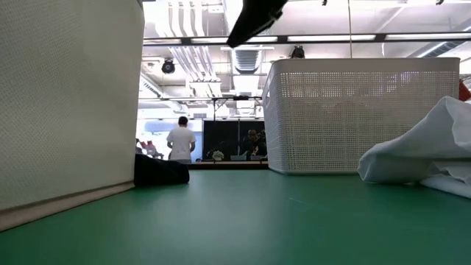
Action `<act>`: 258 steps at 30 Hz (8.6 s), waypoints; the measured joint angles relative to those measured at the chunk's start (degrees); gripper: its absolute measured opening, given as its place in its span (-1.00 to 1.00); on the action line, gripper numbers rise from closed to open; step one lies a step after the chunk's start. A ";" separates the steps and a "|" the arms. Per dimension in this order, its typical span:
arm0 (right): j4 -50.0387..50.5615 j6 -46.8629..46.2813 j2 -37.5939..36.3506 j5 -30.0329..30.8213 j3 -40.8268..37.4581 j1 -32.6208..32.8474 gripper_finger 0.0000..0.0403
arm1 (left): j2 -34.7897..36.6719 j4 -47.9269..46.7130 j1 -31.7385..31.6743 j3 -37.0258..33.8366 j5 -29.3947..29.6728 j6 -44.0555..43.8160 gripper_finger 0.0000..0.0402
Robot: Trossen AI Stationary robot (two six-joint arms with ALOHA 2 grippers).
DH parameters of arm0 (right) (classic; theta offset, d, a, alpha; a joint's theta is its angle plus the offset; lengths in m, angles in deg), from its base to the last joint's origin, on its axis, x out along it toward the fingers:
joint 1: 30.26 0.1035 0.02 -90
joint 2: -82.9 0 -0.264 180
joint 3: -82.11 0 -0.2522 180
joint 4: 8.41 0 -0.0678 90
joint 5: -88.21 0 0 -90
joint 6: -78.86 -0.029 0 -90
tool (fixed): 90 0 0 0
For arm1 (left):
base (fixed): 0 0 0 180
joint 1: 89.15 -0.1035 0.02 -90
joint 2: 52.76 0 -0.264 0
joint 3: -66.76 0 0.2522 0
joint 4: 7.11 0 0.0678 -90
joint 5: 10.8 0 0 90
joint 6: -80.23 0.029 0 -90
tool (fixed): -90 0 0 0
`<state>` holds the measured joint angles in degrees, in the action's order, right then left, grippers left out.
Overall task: Sort clothes
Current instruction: Put the black shirt into the top right white bin
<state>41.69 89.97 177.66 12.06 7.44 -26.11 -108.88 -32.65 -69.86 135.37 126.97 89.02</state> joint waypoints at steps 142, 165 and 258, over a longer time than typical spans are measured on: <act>-25.06 14.90 28.05 -16.61 0.96 -4.20 -0.93 | 14.97 2.73 0.00 -13.77 -8.35 0.98 -1.00; -15.20 21.46 13.50 -11.76 0.90 -6.55 -0.94 | 16.37 2.32 0.01 -13.75 -8.30 0.61 -1.00; -44.08 38.61 -14.37 -0.51 28.78 -12.06 -0.94 | 16.03 6.22 0.02 -13.62 -8.38 0.34 -1.00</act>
<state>-2.39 128.58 163.29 11.56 36.23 -38.17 -92.85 -26.43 -69.84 121.75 118.59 89.36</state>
